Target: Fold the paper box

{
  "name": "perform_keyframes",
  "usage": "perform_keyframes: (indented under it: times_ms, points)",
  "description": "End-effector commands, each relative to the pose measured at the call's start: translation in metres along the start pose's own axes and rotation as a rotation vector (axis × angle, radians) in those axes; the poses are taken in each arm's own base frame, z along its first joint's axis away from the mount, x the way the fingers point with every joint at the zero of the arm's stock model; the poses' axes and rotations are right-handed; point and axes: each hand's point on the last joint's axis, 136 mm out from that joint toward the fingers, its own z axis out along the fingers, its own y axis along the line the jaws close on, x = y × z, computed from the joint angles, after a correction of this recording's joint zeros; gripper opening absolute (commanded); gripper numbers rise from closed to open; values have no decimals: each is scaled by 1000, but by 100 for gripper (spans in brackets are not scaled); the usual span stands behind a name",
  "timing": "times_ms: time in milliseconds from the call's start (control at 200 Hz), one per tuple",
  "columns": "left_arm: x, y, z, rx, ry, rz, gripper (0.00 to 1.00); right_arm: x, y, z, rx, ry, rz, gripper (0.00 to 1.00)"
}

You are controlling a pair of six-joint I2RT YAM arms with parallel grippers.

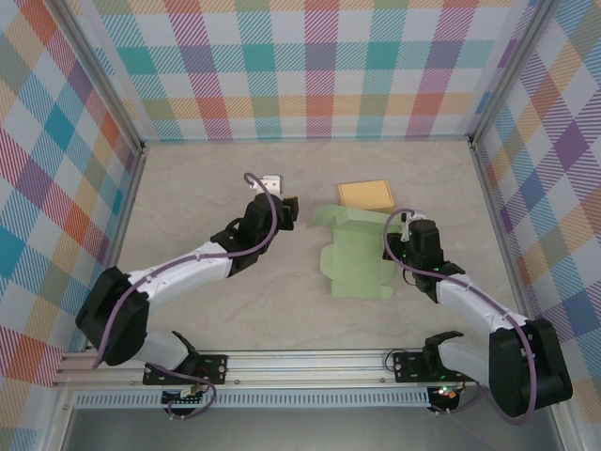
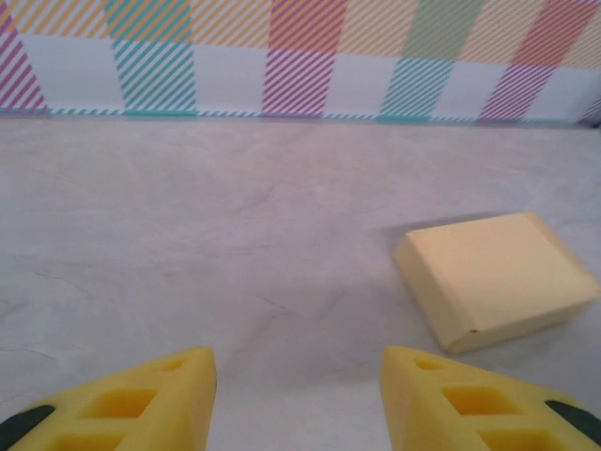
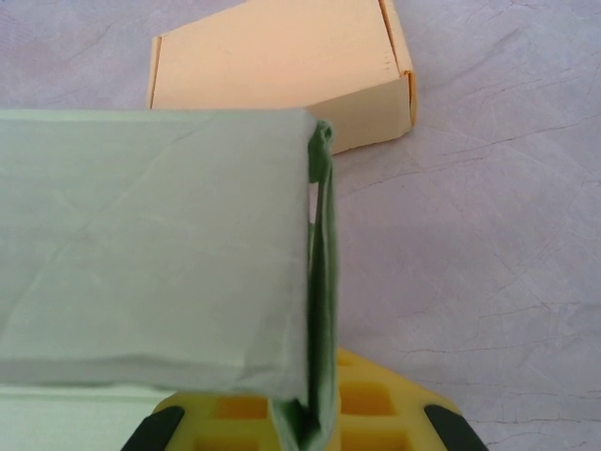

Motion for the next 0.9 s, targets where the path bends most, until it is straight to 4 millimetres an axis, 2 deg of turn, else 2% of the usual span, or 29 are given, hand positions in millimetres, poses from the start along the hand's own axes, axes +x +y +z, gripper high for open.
perform_keyframes:
  times_ms: [0, 145, 255, 415, 535, 685, 895]
  points:
    - [-10, -11, 16, -1, -21, 68, 49, -5, 9, -4, -41, -29, -10, 0]
    - [9, -30, 40, 61, 34, 116, 49, -4, 9, -4, -44, -25, -9, 0]
    - [19, -45, 44, 137, 57, 120, 49, -4, 8, -4, -40, -25, -7, 0]
    - [30, -61, 33, 208, 84, 131, 49, -4, 7, -2, -33, -21, -5, 0]
    - [47, -70, 25, 233, 118, 149, 49, -4, 7, -1, -33, -15, -5, 0]
    - [63, -76, 16, 255, 149, 161, 49, -4, 8, 0, -32, -13, -5, 0]
    - [74, -79, 3, 291, 162, 123, 49, -3, 8, 2, -31, -4, -6, 0]
